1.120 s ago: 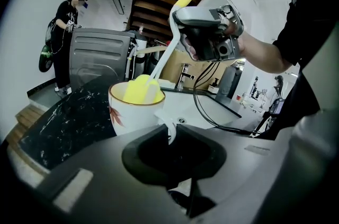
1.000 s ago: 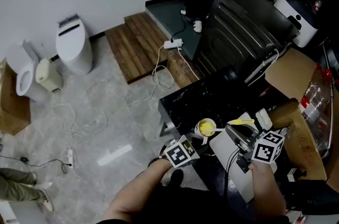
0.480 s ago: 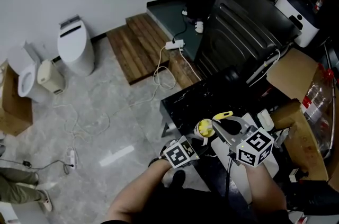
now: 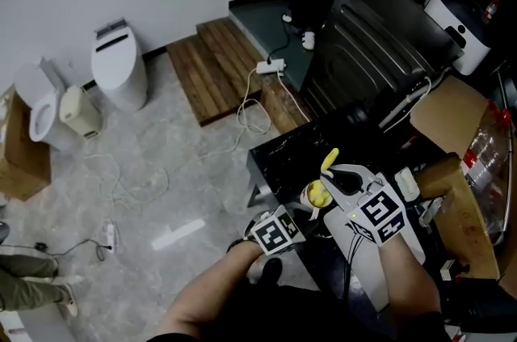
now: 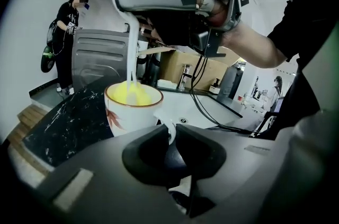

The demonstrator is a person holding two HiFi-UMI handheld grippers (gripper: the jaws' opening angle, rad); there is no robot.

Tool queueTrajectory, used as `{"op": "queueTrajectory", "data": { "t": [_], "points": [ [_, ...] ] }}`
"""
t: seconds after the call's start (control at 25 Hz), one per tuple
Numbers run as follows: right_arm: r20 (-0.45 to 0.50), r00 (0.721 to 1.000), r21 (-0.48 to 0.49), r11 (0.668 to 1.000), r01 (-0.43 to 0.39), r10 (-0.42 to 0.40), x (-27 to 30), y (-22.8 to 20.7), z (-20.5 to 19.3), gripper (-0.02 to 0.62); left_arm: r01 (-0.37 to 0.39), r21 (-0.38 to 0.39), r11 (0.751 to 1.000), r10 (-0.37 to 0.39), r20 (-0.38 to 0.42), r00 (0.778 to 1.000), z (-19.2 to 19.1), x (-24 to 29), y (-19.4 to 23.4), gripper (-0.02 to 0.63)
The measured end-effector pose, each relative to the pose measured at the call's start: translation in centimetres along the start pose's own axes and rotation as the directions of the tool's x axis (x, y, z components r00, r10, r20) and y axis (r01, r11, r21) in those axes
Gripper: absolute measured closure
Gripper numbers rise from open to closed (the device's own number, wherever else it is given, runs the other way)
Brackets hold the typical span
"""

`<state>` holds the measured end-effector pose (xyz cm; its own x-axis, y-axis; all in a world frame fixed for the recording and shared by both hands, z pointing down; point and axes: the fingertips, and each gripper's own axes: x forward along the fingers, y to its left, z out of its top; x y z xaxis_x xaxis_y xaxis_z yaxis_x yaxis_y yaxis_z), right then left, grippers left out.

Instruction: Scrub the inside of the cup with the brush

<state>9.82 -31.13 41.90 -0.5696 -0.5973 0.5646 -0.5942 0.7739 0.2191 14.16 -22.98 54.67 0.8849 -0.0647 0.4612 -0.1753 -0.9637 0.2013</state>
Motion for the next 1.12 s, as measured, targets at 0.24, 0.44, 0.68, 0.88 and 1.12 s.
{"op": "queueTrajectory", "data": {
  "t": [0.24,0.44,0.68,0.88,1.12],
  "points": [
    [-0.03,0.998,0.117,0.992,-0.043,0.047,-3.5,0.5,-1.7,0.555,-0.013,-0.012,1.0,0.014,0.016,1.0,0.0,-0.2,0.3,0.541],
    [0.008,0.998,0.328,0.943,-0.062,0.063,-5.6,0.5,-3.1,0.555,-0.007,-0.022,1.0,0.008,0.031,0.999,0.0,-0.2,0.3,0.54],
    [0.153,0.988,0.634,0.766,-0.104,0.007,-7.1,-0.5,-4.6,0.545,0.0,-0.018,1.0,0.001,0.037,0.999,0.1,0.0,0.1,0.54],
    [0.216,0.973,0.711,0.696,-0.101,-0.08,-6.1,-0.8,-4.6,0.54,0.013,0.0,1.0,-0.013,0.029,1.0,0.2,0.3,0.0,0.543],
    [0.188,0.978,0.523,0.852,-0.021,-0.091,-4.3,-0.4,-1.1,0.546,0.039,0.01,0.999,-0.04,0.027,0.999,0.1,0.2,0.0,0.545]
  ]
}}
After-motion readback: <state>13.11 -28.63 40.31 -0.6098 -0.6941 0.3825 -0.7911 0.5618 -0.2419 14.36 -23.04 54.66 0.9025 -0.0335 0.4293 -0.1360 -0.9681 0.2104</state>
